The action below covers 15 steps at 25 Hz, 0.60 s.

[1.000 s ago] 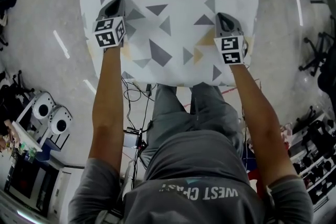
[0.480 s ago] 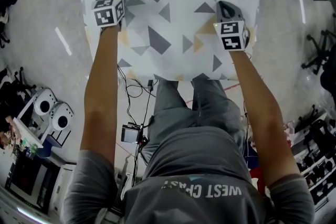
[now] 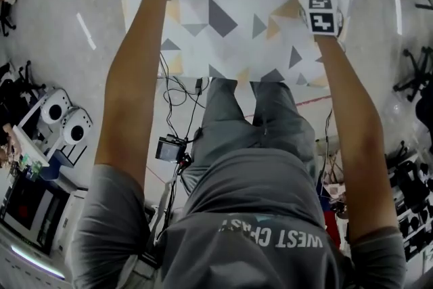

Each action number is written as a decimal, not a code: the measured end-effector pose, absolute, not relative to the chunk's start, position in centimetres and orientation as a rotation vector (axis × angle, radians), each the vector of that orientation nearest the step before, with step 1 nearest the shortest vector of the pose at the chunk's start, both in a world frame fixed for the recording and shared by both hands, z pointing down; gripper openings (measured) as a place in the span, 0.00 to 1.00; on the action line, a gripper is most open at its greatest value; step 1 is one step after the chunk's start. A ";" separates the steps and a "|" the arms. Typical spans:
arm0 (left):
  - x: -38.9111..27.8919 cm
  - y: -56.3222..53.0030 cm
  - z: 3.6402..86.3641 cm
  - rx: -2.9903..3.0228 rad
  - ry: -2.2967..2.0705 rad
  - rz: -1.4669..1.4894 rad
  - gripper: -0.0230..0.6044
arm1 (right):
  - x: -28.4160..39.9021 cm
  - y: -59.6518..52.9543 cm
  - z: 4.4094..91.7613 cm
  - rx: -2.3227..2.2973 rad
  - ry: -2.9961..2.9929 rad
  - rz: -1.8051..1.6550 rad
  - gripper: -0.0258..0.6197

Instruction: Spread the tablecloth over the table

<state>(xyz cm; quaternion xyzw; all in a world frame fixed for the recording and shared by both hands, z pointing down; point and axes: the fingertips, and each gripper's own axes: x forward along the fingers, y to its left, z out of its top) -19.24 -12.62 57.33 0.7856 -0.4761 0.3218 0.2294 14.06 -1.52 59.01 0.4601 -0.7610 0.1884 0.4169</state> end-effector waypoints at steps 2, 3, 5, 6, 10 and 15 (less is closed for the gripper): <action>-19.2 -12.4 56.8 2.167 -1.298 0.829 0.04 | 14.2 -1.8 59.0 1.167 -1.886 0.503 0.03; -19.3 -12.1 56.2 2.172 -1.307 0.804 0.04 | 14.2 -1.9 58.9 1.171 -1.878 0.521 0.04; -19.2 -11.2 54.6 2.197 -1.319 0.772 0.04 | 13.8 -2.0 58.1 1.173 -1.887 0.545 0.04; -19.0 -10.7 53.6 2.220 -1.318 0.765 0.04 | 13.6 -1.9 57.5 1.173 -1.901 0.544 0.04; -18.4 -8.3 49.2 2.328 -1.301 0.735 0.04 | 12.0 -1.5 53.2 1.199 -1.980 0.504 0.05; -18.8 -5.1 40.9 2.424 -1.328 0.661 0.04 | 8.3 -0.7 43.4 1.240 -2.147 0.441 0.05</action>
